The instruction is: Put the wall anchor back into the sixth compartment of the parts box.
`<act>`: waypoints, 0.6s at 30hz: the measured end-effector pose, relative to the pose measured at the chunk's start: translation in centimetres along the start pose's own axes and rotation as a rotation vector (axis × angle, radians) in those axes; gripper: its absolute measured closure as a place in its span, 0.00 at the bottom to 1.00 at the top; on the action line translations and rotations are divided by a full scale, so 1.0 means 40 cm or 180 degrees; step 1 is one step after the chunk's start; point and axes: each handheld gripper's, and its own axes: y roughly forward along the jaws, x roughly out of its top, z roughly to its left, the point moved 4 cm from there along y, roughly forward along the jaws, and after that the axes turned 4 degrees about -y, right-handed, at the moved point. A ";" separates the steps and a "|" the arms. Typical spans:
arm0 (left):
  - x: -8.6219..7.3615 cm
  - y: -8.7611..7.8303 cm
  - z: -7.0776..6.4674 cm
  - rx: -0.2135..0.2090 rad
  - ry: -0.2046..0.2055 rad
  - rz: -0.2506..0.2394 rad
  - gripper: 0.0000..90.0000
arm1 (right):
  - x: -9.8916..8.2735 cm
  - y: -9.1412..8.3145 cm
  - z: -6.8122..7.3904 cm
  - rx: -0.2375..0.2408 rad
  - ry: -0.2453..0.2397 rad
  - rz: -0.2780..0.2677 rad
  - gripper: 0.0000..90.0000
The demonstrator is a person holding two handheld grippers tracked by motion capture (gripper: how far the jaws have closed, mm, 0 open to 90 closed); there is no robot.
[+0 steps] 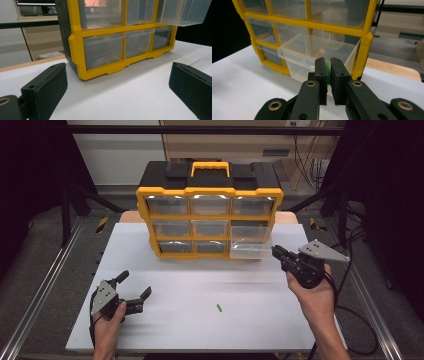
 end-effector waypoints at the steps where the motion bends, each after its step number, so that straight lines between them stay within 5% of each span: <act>1: 0.000 0.000 0.000 0.0000 0.0000 0.0000 0.02 | 0.000 0.000 0.000 0.0000 0.0000 0.0000 0.94; 18: -0.002 0.002 -0.003 -0.0011 0.0012 0.0027 0.02 | 0.129 0.019 -0.003 0.0128 -0.0141 -0.0055 0.94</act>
